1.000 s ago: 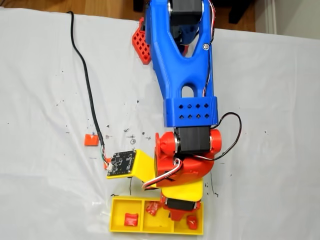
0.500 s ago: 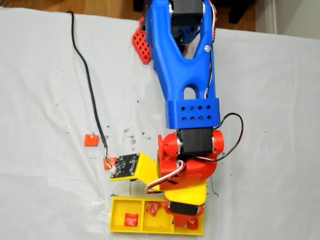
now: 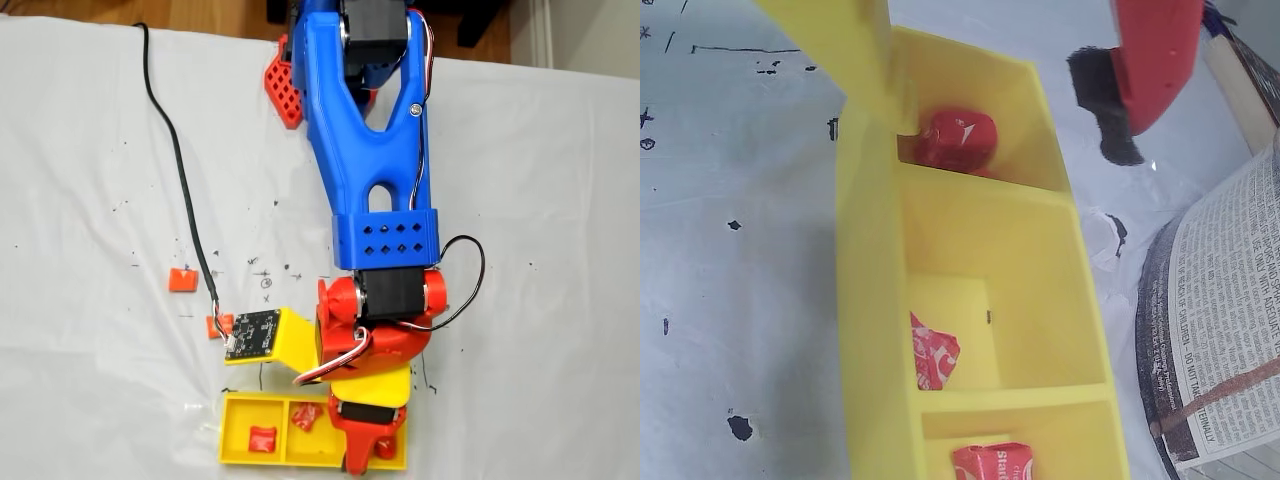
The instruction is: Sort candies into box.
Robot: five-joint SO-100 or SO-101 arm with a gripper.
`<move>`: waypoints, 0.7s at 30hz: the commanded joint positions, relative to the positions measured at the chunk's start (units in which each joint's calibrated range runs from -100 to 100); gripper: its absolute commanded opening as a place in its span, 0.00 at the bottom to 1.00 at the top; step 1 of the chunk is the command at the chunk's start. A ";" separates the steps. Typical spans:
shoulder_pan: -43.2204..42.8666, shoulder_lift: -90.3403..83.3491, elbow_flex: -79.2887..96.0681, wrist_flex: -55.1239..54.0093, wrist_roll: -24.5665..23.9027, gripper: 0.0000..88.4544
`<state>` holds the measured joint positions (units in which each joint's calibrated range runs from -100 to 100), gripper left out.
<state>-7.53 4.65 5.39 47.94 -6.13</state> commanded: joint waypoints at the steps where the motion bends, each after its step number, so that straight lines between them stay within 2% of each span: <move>1: 0.10 -2.87 -5.71 0.65 0.54 0.29; 5: 1.28 -5.25 -6.53 2.70 1.03 0.24; 8: 3.64 -7.54 -9.90 8.18 2.44 0.06; 9: 4.36 -8.22 -10.71 9.66 2.83 0.04; 13: 7.08 -11.44 -12.35 15.88 5.86 0.01; 17: 10.43 -13.30 -12.08 21.94 11.48 0.00; 21: 13.60 -12.88 -11.35 24.23 15.24 0.00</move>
<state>3.39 -3.21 -2.22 69.92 4.96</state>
